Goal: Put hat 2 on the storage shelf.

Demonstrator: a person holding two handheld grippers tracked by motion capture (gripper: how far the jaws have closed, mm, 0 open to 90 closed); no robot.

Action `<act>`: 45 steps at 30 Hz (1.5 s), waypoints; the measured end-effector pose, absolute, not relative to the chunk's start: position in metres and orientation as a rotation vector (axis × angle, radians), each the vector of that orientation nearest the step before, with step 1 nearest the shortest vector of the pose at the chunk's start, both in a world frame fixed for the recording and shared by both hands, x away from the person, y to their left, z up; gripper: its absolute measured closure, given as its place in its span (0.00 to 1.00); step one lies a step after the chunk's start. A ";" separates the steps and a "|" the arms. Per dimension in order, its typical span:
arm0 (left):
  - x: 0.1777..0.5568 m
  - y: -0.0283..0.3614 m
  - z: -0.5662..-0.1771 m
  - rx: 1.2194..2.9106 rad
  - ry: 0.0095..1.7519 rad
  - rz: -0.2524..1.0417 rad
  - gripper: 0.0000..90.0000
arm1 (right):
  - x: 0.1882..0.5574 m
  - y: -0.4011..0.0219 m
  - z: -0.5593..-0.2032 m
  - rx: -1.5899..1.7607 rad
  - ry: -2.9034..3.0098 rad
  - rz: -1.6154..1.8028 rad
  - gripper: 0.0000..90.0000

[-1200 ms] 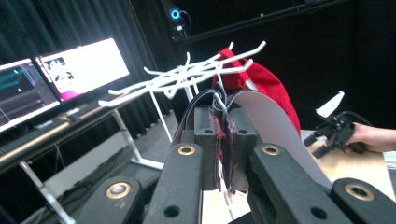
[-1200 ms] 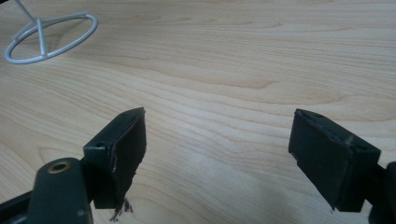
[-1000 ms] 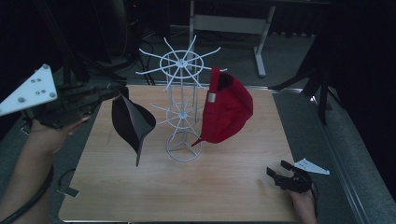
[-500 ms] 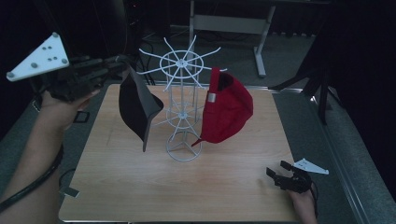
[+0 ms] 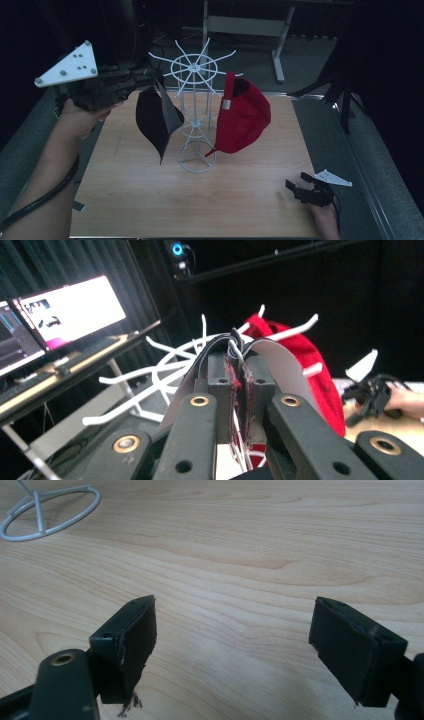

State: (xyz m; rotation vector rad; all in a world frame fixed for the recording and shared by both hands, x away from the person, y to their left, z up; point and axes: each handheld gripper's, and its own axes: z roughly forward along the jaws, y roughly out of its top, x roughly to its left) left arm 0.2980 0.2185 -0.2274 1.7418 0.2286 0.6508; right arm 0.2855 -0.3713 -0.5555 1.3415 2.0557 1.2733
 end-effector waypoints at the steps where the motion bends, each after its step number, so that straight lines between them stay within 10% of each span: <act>1: 0.298 0.219 -0.230 1.755 0.226 0.648 0.95 | 0.286 -0.371 -0.555 1.343 2.056 1.271 0.21; 45: 0.276 0.248 -0.321 1.808 0.380 0.553 0.78 | 0.286 -0.370 -0.554 1.325 2.047 1.279 0.21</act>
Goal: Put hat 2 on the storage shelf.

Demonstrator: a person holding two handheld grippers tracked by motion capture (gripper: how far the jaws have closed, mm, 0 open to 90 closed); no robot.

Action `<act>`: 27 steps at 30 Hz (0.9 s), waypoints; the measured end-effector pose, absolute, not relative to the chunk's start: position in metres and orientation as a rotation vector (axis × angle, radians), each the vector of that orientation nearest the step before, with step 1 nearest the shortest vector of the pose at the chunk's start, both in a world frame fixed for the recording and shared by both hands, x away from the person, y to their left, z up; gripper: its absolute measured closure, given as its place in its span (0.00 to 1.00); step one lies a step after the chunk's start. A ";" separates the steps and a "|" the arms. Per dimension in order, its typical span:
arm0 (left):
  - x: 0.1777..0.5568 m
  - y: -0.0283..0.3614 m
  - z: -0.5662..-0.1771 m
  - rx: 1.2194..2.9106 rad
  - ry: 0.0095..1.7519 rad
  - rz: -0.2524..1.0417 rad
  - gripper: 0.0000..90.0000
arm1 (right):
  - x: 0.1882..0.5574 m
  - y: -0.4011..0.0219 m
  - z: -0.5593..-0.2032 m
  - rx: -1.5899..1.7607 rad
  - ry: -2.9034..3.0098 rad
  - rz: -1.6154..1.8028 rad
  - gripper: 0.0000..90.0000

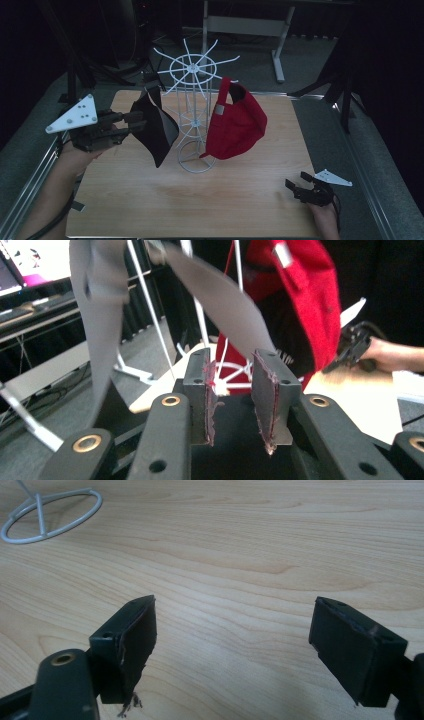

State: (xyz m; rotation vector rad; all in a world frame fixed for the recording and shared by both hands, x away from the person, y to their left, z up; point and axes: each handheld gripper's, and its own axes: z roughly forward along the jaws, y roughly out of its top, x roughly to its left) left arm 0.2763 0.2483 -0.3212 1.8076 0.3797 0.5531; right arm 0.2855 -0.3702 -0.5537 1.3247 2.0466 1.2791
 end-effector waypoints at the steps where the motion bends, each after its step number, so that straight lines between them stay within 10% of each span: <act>1: 0.276 0.249 -0.326 1.802 0.387 0.546 0.78 | 0.286 -0.370 -0.554 1.326 2.047 1.279 0.21; 27: 0.260 0.266 -0.413 1.828 0.463 0.481 0.78 | 0.286 -0.370 -0.555 1.332 2.048 1.270 0.21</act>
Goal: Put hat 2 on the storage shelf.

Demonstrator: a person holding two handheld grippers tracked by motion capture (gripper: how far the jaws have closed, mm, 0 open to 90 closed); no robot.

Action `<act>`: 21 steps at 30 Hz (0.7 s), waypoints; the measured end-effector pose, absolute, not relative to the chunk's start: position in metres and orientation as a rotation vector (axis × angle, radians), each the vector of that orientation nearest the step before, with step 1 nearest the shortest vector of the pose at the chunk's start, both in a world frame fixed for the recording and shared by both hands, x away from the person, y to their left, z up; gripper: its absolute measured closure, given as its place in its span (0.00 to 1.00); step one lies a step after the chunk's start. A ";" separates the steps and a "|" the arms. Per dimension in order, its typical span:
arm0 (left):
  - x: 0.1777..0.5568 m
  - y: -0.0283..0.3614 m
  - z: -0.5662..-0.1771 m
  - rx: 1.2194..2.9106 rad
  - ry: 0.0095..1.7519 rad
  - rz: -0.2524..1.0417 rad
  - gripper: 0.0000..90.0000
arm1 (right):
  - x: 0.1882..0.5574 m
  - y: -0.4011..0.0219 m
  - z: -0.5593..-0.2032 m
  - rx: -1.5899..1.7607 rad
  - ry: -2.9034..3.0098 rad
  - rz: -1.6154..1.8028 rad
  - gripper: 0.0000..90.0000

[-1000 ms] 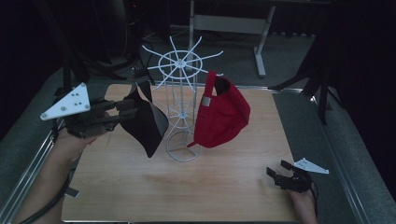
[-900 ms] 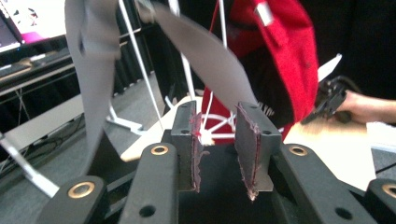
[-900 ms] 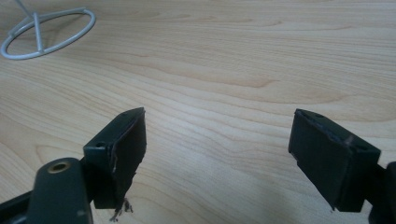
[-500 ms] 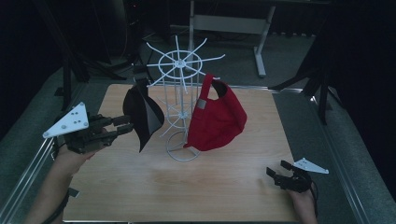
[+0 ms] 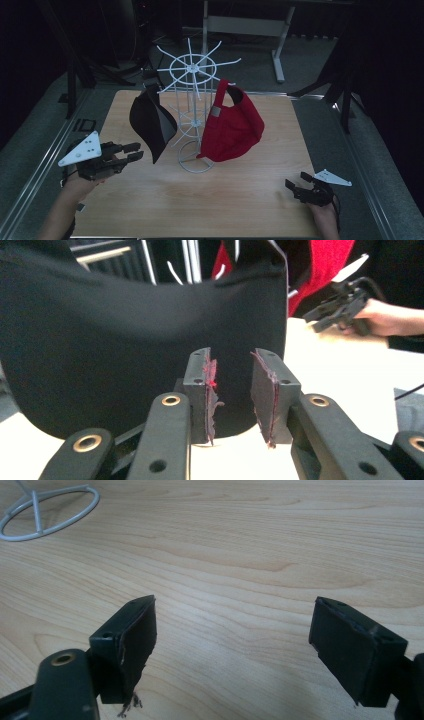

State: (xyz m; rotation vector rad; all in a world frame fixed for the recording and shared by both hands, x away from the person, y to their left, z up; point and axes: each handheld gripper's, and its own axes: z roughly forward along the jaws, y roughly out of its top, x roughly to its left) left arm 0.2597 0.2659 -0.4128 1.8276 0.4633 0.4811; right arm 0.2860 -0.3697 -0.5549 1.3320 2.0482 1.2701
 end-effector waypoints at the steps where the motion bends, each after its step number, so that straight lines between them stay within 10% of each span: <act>1: 0.259 0.266 -0.416 1.828 0.467 0.484 0.78 | 0.286 -0.370 -0.555 1.332 2.048 1.271 0.21; 21: 0.253 0.275 -0.497 1.836 0.601 0.367 0.78 | 0.285 -0.370 -0.555 1.326 2.047 1.261 0.21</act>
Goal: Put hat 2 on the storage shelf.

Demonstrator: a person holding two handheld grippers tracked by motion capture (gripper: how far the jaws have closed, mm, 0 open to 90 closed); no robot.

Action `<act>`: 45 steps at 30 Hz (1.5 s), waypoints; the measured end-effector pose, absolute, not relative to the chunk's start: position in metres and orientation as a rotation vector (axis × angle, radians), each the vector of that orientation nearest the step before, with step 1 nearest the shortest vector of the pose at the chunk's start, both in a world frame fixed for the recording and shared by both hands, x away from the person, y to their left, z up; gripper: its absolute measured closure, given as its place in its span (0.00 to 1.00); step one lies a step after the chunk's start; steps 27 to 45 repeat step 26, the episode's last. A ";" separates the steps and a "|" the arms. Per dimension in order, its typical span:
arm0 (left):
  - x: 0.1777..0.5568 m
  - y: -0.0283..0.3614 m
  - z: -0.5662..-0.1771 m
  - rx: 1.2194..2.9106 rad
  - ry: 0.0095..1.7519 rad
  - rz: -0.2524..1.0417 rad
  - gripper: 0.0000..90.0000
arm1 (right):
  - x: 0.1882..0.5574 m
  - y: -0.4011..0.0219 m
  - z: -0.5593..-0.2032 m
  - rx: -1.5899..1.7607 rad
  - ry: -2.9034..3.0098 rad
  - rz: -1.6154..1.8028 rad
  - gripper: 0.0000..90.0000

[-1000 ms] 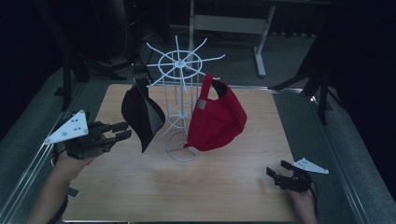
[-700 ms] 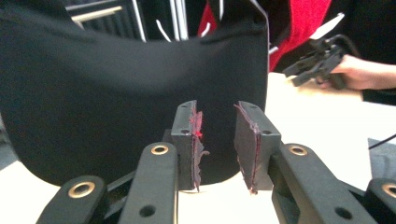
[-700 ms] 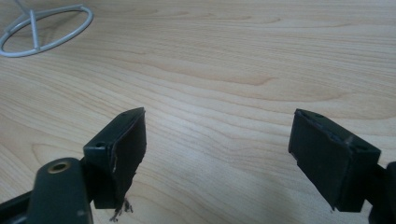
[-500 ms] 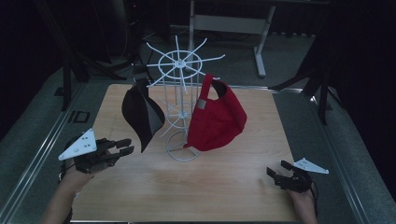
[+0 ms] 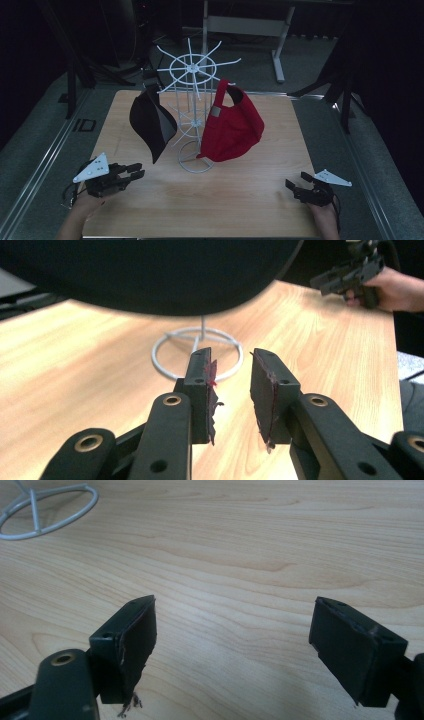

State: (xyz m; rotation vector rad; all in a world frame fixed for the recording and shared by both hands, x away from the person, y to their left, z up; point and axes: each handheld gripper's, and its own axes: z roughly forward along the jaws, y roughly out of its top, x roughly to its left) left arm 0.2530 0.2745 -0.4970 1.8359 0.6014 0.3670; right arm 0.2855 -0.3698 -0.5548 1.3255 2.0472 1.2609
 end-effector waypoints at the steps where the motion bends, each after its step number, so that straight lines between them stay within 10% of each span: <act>1: 0.253 0.275 -0.501 1.835 0.608 0.359 0.79 | 0.285 -0.369 -0.555 1.326 2.049 1.257 0.21; 45: 0.246 0.279 -0.539 1.844 0.680 0.308 0.79 | 0.286 -0.371 -0.555 1.333 2.027 1.252 0.21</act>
